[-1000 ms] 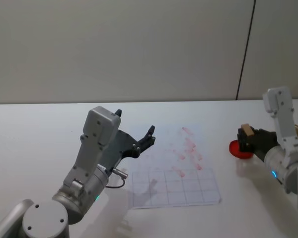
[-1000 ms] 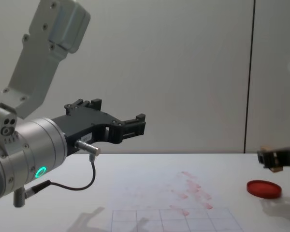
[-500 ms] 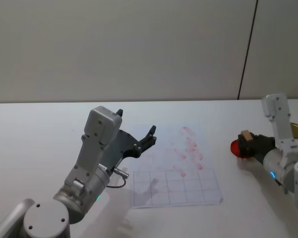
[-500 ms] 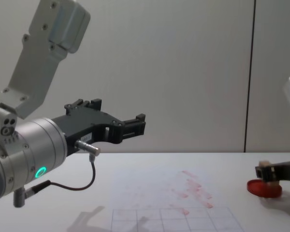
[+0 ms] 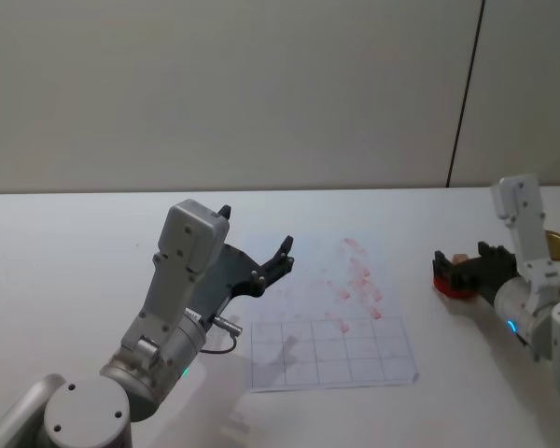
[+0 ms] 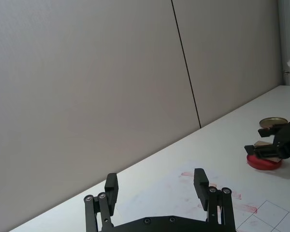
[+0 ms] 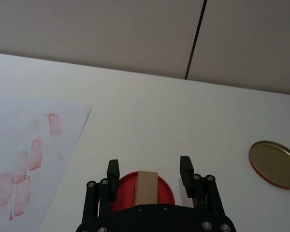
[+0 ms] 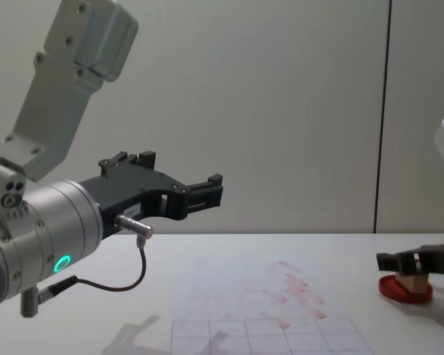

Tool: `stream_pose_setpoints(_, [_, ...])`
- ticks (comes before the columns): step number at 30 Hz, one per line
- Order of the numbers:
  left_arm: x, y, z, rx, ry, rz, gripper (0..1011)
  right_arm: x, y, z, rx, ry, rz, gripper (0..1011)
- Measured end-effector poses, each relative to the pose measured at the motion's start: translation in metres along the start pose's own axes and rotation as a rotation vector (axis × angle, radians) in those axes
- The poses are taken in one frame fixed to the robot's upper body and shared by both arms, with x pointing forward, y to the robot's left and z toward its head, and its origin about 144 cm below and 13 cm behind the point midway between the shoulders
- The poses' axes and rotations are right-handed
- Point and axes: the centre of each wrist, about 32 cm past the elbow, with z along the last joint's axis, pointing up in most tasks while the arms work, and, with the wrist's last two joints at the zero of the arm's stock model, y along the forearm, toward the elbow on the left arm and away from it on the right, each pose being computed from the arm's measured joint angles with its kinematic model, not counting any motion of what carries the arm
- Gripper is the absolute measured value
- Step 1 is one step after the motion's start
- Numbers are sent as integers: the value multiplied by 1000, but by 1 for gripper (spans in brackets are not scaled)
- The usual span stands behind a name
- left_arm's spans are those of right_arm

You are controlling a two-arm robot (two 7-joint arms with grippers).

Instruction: Use the one hand to pick up the stamp and affix it onto the A4 paper.

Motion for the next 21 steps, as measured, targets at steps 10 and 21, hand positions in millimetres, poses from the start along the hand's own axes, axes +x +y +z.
stream_pose_setpoints(10, [0, 0, 0, 0, 0, 0, 993, 0, -13, 5, 101, -18, -7, 980])
stream_pose_setpoints(21, [0, 0, 0, 0, 0, 0, 993, 3, -40, 11, 231, -39, -19, 1001])
